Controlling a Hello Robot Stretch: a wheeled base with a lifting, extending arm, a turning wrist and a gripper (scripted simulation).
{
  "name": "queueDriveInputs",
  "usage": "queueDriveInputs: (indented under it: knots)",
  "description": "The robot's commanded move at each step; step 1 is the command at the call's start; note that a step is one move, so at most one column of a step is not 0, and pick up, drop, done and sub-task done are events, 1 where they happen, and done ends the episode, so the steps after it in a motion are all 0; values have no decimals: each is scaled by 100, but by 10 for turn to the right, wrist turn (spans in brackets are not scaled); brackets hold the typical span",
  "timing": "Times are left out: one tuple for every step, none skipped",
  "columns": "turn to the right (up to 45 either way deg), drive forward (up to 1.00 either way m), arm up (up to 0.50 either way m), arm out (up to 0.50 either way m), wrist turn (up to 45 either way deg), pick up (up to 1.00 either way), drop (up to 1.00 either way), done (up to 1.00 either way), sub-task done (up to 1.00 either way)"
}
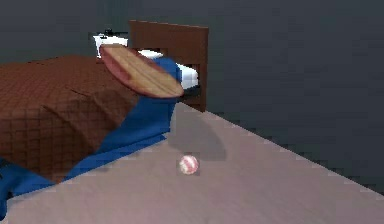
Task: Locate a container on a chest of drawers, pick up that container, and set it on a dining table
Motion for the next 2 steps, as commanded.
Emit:
queueDriveInputs:
  knots:
    - [-450,0,0,0,0,0,0,0,0]
    - [-270,0,0,0,0,0,0,0,0]
